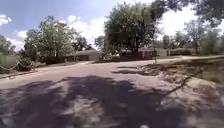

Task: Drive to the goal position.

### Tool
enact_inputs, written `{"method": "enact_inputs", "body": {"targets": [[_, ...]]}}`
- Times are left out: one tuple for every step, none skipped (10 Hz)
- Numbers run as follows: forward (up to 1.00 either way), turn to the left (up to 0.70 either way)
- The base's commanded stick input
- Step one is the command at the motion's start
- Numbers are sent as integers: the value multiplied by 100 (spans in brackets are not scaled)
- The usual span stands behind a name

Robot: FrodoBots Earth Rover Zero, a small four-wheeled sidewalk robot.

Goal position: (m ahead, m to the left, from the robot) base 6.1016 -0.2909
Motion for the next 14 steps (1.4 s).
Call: {"method": "enact_inputs", "body": {"targets": [[70, 0], [70, 0], [70, 0], [70, 0], [70, 0], [70, 0], [70, 0], [70, 0], [70, 0], [70, 0], [70, 0], [70, 0], [70, 0], [70, 0]]}}
